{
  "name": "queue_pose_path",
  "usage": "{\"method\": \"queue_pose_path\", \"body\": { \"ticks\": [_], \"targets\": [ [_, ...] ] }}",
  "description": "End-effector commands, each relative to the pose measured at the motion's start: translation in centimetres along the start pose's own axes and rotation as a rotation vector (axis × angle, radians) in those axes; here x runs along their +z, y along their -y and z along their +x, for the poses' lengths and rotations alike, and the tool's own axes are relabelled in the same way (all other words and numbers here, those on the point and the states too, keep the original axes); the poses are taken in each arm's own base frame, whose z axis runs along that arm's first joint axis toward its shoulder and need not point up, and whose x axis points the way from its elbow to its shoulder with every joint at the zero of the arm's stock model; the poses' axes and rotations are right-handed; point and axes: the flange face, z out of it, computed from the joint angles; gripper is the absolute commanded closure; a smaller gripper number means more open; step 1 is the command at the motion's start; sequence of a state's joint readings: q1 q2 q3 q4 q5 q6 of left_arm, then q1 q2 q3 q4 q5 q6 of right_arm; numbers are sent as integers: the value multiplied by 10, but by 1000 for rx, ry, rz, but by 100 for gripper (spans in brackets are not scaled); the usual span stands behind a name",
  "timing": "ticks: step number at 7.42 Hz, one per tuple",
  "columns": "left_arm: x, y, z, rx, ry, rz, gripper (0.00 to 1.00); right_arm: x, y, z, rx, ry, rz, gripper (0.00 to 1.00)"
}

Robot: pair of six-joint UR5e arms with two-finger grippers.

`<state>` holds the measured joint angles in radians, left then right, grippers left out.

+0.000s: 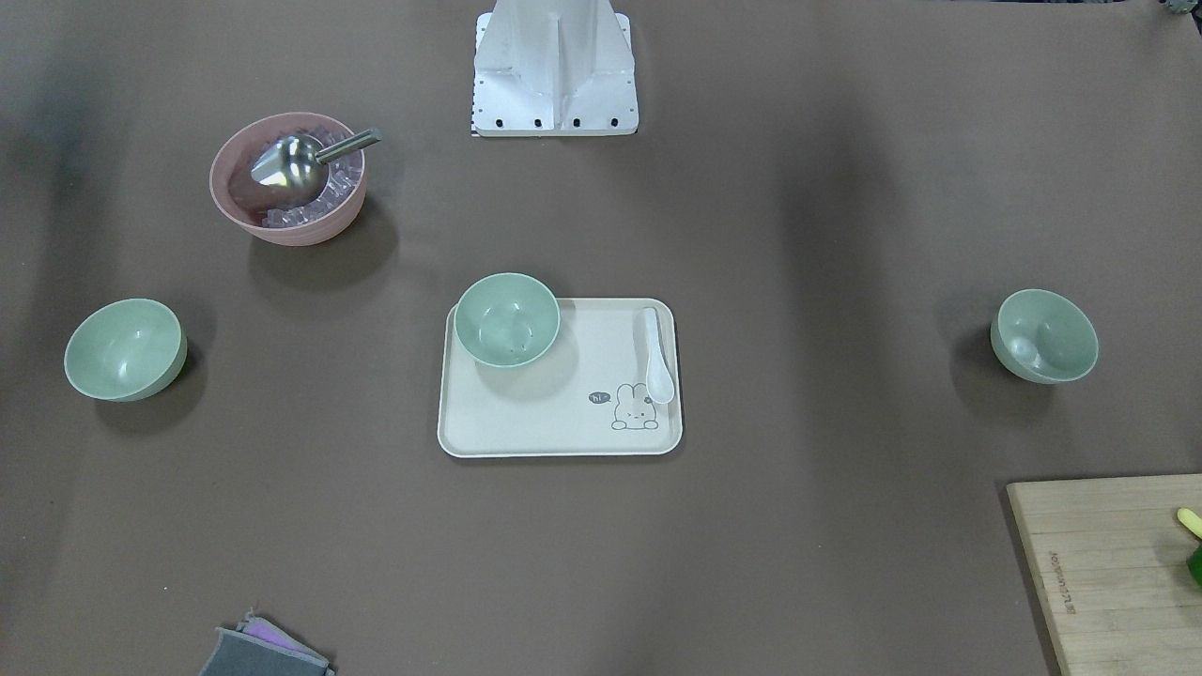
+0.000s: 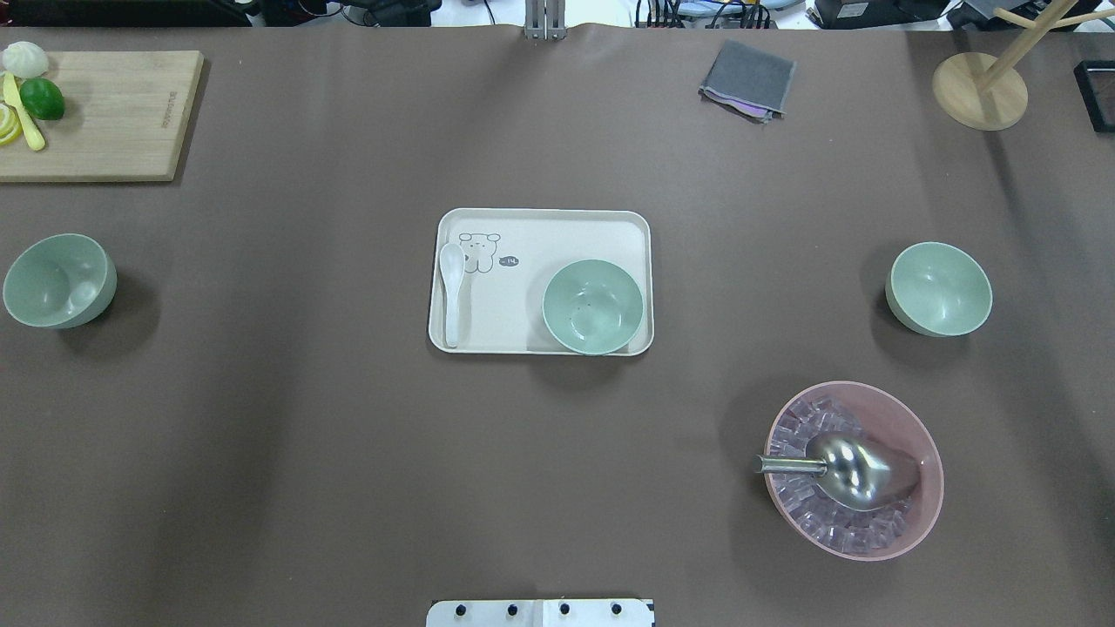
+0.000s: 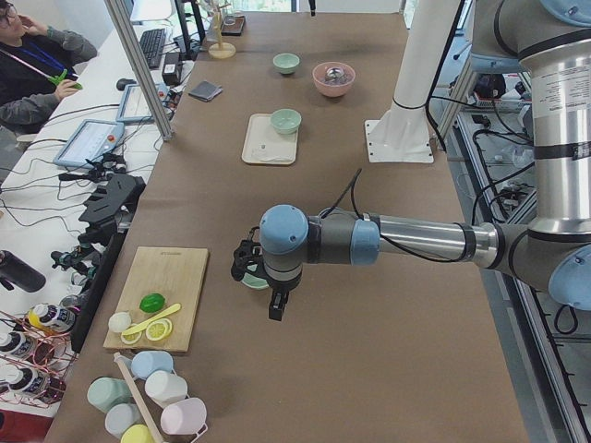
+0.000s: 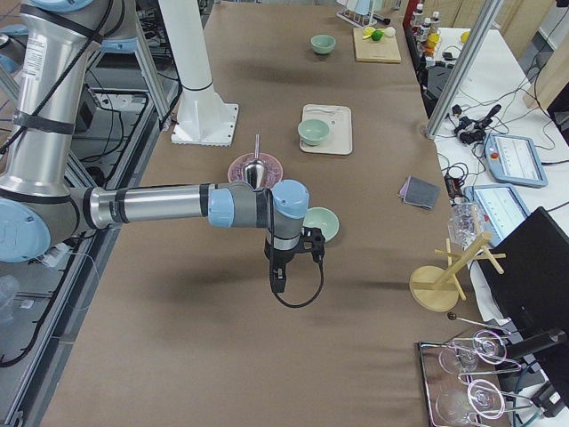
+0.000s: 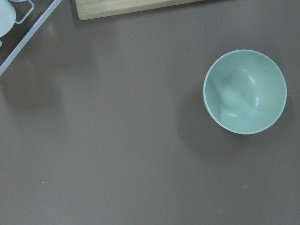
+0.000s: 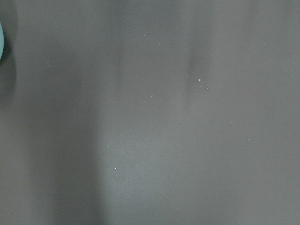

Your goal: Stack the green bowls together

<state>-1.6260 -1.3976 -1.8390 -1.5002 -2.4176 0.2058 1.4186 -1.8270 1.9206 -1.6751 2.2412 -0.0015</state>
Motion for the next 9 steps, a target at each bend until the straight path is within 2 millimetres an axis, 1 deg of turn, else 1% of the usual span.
{"method": "queue_pose_path", "body": {
  "ticks": [1, 4, 6, 7, 8, 9],
  "targets": [
    [-1, -2, 1, 5, 0, 2, 2, 0, -1, 0, 1, 0, -1, 0],
    [-9, 13, 8, 28, 3, 23, 2, -2, 1, 0, -1, -8, 4, 0],
    [-18, 32, 14, 49, 7, 43, 2, -15, 20, -11, -19, -6, 39, 0],
    [-23, 42, 18, 64, 12, 56, 2, -30, 27, -21, -41, -10, 73, 0],
    [-27, 50, 22, 76, 16, 63, 2, -46, 40, -31, -63, -11, 108, 0],
    [-35, 69, 28, 92, 20, 78, 2, -53, 43, -32, -60, -1, 123, 0]
  ]
}}
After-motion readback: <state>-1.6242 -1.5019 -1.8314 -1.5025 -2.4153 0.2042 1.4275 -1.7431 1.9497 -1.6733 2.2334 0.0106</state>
